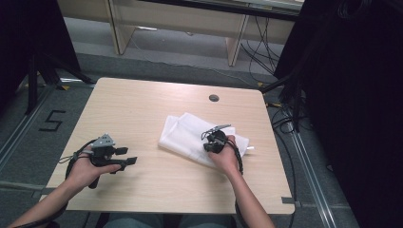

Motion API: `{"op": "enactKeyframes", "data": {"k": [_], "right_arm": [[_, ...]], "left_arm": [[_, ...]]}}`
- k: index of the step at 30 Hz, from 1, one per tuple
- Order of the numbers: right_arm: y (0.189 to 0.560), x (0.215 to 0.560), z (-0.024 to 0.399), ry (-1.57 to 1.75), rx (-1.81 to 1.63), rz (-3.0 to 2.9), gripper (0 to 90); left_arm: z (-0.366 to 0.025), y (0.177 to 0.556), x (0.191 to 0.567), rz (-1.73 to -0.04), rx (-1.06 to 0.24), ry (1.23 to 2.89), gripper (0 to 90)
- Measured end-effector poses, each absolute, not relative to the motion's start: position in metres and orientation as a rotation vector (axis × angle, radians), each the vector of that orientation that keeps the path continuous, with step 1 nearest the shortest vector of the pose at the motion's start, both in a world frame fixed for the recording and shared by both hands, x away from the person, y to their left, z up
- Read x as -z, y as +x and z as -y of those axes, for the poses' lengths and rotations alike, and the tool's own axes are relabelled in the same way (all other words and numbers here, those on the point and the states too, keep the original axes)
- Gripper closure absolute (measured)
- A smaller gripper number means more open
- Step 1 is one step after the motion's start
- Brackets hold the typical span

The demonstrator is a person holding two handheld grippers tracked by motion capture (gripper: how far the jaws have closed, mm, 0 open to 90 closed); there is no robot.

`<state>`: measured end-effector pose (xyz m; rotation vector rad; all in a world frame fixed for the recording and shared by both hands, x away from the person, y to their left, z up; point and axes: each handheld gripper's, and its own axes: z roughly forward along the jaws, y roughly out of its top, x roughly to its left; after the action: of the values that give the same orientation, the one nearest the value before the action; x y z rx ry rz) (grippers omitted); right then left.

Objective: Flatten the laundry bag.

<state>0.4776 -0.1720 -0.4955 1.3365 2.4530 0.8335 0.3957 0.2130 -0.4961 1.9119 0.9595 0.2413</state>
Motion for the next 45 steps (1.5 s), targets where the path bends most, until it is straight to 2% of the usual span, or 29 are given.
{"op": "enactKeyframes", "data": {"k": [7,14,21,27,28,31,36,45], "right_arm": [[0.477,0.495,0.162,1.321,-0.822,-2.465,90.0],[0.478,0.495,0.164,1.325,-0.85,-2.469,88.4],[0.471,0.47,0.194,1.383,-0.917,-2.351,86.5],[0.46,0.461,0.234,1.455,-0.737,-2.311,89.2],[0.454,0.462,0.246,1.493,-0.674,-2.297,89.2],[0.451,0.468,0.256,1.486,-0.663,-2.314,89.2],[0.451,0.483,0.251,1.514,-0.613,-2.35,89.4],[0.462,0.484,0.236,1.507,-0.617,-2.345,90.0]], "left_arm": [[-0.196,0.414,0.484,-0.968,-0.26,1.912,40.5],[-0.154,0.455,0.472,-0.951,-0.249,1.964,42.2],[-0.124,0.486,0.472,-0.995,-0.238,2.028,47.7],[-0.112,0.491,0.48,-1.05,-0.204,2.044,54.0],[-0.111,0.491,0.481,-1.05,-0.208,2.066,58.2],[-0.11,0.492,0.484,-1.065,-0.197,2.087,62.9],[-0.108,0.489,0.49,-1.035,-0.218,2.194,74.7],[-0.117,0.476,0.494,-1.035,-0.2,2.298,76.0]]}}
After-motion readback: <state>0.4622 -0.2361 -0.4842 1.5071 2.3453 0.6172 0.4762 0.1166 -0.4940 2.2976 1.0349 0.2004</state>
